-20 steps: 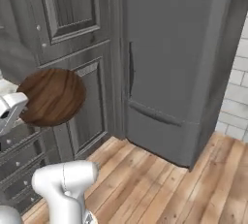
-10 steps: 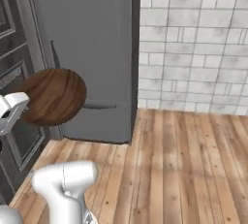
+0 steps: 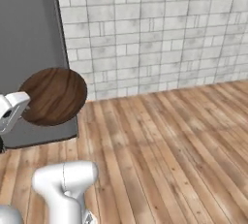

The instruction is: Move the bowls from the cabinet to the plates on the dining table.

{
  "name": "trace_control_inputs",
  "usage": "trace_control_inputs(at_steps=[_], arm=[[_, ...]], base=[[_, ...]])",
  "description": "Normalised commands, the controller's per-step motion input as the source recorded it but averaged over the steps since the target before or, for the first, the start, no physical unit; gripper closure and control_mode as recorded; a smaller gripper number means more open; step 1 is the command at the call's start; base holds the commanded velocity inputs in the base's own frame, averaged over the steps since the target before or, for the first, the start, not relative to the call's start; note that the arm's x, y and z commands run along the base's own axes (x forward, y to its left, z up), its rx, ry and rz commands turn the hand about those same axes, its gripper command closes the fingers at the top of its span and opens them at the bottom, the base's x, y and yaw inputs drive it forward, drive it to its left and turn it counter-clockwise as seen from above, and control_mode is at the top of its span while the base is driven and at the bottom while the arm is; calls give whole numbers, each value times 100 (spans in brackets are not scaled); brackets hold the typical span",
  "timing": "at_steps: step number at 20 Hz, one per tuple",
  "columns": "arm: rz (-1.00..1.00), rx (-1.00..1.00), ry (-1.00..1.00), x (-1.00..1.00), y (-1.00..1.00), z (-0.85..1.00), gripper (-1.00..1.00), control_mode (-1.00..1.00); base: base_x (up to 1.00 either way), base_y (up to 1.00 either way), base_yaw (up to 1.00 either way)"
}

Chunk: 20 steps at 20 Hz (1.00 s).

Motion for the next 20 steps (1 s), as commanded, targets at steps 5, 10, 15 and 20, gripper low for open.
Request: trace_control_inputs(at_steps=[5,10,15,20], arm=[[0,0,0,0,0,0,100,100],[0,0,0,0,0,0,100,100],[0,0,0,0,0,0,100,100],[0,0,0,0,0,0,100,100]], base=[[-36,-27,-50],[-40,-31,-54],[-28,-35,-57],[-9,-46,-54]])
